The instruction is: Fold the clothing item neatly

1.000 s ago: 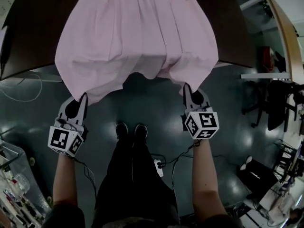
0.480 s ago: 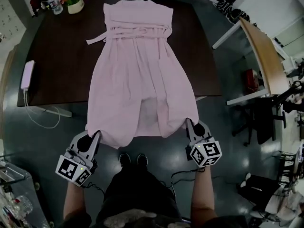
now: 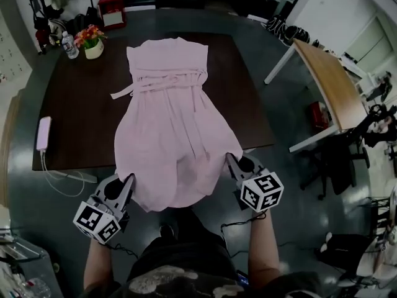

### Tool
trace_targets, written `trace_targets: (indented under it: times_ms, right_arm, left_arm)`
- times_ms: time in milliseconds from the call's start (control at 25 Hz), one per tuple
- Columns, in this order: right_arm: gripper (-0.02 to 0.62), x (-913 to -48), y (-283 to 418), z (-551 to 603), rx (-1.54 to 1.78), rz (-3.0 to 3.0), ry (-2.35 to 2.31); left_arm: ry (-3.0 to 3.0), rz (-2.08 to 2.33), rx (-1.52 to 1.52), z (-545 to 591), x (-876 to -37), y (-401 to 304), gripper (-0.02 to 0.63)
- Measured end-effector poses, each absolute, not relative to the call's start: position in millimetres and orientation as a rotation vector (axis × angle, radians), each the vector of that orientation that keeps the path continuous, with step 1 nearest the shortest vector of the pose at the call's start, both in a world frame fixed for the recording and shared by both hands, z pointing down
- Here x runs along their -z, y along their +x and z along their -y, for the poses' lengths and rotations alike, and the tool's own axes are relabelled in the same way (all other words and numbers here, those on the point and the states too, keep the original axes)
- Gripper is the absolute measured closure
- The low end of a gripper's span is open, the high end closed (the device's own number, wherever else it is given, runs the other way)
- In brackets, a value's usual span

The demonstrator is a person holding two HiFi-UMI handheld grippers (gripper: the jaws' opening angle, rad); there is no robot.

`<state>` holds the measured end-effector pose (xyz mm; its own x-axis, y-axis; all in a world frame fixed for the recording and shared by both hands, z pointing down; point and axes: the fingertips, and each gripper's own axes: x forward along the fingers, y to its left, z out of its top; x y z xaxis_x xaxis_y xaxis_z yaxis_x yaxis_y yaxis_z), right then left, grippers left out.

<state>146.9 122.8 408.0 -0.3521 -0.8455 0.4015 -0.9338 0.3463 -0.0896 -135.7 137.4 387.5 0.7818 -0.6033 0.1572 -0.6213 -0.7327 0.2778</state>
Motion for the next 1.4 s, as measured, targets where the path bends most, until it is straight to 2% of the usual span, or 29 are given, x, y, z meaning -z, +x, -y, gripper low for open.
trace_targets:
  times_ms: [240,480,680,1200,1400]
  right_arm:
    - [0.593,-366.4,182.9,-37.0,-0.478,2.500,1.533]
    - [0.593,-349.6,182.6,52.3,-0.476,2.587,1.327]
    - [0.594,-342.3,188.0,136.7,-0.427,2.560,1.271]
    - [0.593,-299.3,278.3,394.7,-0.489,2.525,1.564]
    - [0.594,-310.5,330.2,483.2,-0.539,2.489,1.648]
  left_arm:
    - [2.652,1.014,0.013,-46.6,-337.1,-115.9,0.589]
    - [2.617,1.096,0.081,49.9,-302.2,-102.2,0.589]
    - [2.569,1.165,0.088,136.8,-294.7,-116.9,0.589]
    - [2.543,1.237,0.168,408.8,-268.7,-165.6,0.589]
    - [2.510,1.303,0.126,507.4,-283.2,-168.9,0.589]
